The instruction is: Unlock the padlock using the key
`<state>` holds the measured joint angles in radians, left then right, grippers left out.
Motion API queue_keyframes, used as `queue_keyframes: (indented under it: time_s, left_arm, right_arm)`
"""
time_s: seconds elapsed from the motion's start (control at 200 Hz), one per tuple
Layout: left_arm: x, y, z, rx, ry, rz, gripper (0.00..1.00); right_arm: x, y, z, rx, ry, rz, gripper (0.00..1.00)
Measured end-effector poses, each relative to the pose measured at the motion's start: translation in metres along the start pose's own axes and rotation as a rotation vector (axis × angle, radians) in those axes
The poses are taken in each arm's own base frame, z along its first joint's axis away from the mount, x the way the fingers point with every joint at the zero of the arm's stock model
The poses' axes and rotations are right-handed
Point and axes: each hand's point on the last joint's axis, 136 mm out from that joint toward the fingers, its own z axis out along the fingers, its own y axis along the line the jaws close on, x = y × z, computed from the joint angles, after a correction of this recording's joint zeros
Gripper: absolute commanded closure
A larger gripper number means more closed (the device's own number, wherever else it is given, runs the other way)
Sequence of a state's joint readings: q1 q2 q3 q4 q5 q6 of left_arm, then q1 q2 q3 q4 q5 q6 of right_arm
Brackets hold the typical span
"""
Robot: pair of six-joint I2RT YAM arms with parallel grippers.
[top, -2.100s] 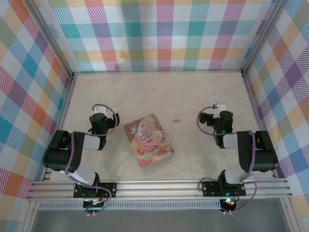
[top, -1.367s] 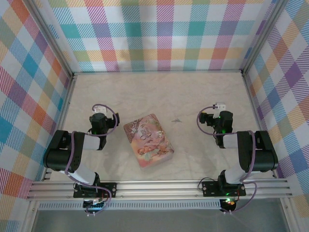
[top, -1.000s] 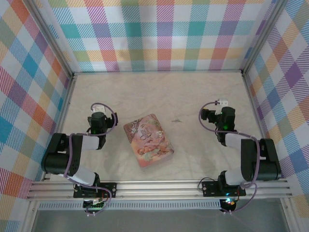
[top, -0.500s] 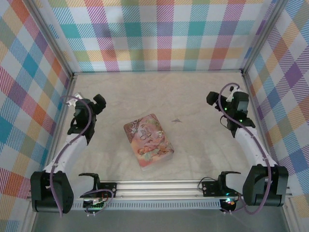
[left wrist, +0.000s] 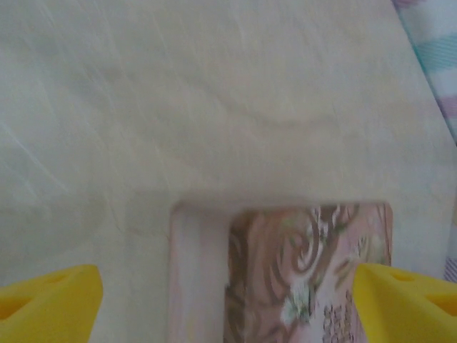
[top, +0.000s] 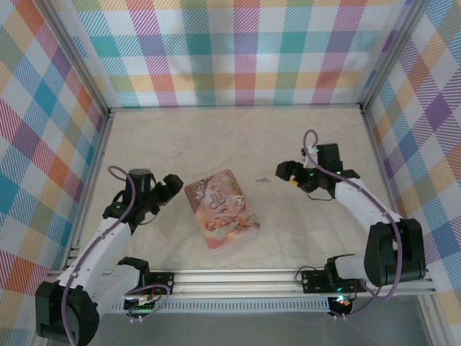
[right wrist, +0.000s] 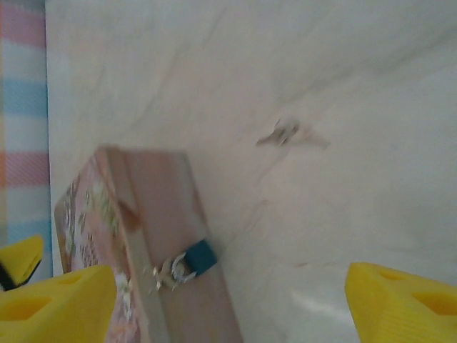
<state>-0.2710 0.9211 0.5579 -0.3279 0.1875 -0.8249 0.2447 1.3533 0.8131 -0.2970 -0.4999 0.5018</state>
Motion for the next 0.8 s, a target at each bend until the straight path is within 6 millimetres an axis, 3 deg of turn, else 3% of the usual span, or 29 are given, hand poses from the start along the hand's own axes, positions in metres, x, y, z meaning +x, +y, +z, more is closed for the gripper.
queue_keyframes:
  time_s: [0.15, 0.31, 0.8]
  left_arm:
    - [0.024, -0.019, 0.013, 0.044, 0.073, 0.036, 0.13]
    - [0.029, -0.020, 0.034, 0.020, 0.114, 0.029, 0.17]
    - [0.000, -0.081, 0.092, 0.062, 0.142, 0.061, 0.18]
  right_arm:
    - [0.039, 0.021, 0.023, -0.038, 0.146, -0.038, 0.19]
    - [0.066, 0.039, 0.031, -0.076, 0.224, -0.081, 0.21]
    - [0.120, 0.049, 0.054, -0.085, 0.403, -0.103, 0.24]
